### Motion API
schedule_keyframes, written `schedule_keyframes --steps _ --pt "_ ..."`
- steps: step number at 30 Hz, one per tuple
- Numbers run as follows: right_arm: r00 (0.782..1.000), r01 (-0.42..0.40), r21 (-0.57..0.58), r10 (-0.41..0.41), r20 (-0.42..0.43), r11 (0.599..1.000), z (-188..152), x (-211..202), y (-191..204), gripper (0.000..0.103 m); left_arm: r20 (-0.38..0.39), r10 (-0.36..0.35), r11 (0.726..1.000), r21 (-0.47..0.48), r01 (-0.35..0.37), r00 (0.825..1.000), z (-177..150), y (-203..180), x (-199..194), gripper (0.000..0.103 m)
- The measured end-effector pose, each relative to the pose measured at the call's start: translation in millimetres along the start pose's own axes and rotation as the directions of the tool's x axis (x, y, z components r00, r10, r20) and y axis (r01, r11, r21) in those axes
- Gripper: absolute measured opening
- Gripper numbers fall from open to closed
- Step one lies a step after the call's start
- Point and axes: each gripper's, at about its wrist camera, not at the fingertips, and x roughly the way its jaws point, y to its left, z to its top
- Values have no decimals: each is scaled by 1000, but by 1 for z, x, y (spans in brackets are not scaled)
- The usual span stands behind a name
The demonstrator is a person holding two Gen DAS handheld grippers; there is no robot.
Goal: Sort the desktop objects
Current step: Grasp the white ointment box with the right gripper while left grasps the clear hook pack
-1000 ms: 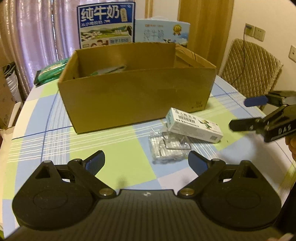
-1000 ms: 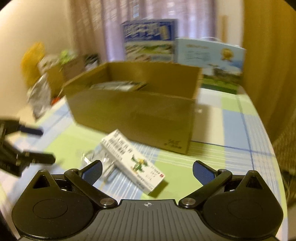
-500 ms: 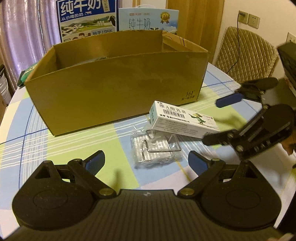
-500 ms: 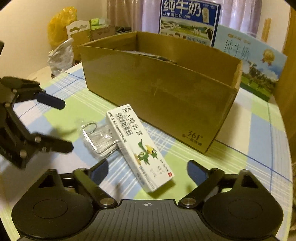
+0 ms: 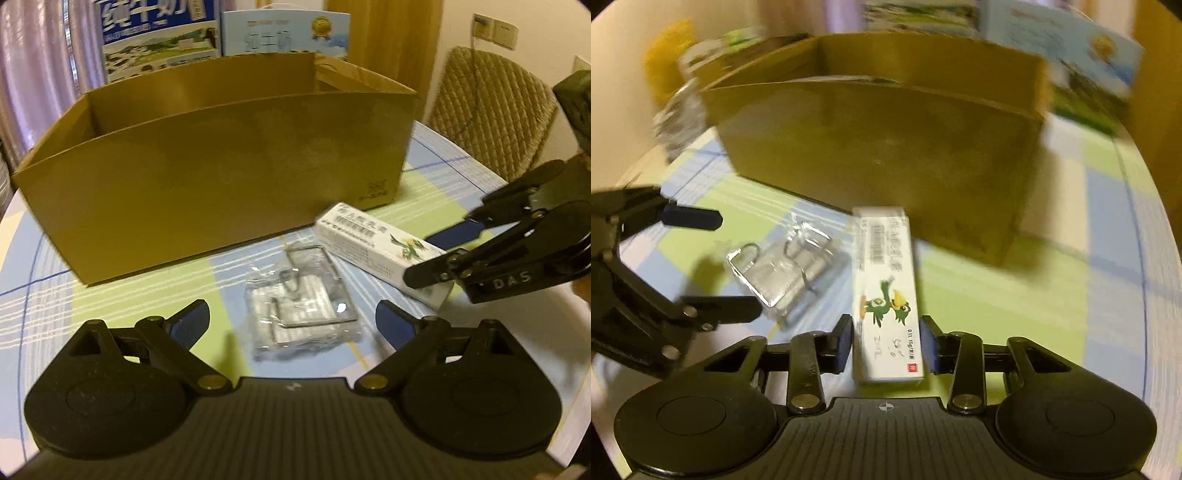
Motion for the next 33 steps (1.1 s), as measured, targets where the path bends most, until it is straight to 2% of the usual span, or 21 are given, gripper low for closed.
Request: schedule_keyframes --steps 3,7,10,11,14,15,18,22,29,32,33 --pt "1000 12 68 -12 -8 998 -8 -7 -2 36 -1 12 1000 20 -12 1000 -3 -9 9 94" --pt "999 36 75 -36 -5 997 -9 -12 4 36 -1 47 999 11 -47 999 -6 -16 18 90" --pt "999 42 88 -42 6 995 -11 -13 6 36 10 84 996 -8 -84 996 -8 -18 21 77" --pt "999 44 92 -45 9 995 -12 -13 6 36 17 100 995 -17 -100 995 -9 -18 22 68" --pt "999 48 99 -49 10 994 -13 -11 5 36 24 109 994 -28 -108 994 -11 -17 19 55" --pt "999 49 101 -50 9 994 -13 -10 5 36 22 115 993 -25 -115 993 -11 -17 17 54" --pt "999 48 114 -49 10 992 -17 -12 7 36 -3 107 994 -31 -107 994 -12 -14 10 54" --pt "1000 6 144 -7 12 990 -25 -18 17 36 -36 74 996 -40 -75 997 -19 -10 -10 54" --pt "1000 -6 134 2 31 991 -42 -25 46 37 -33 41 998 -43 -43 999 -43 -8 -42 54" --pt "999 16 98 -19 33 995 -40 -21 52 49 -18 65 998 -10 -65 998 -52 -12 -45 56" --pt "999 24 91 -28 38 996 -39 -20 53 57 -12 74 997 5 -74 997 -54 -13 -46 56"
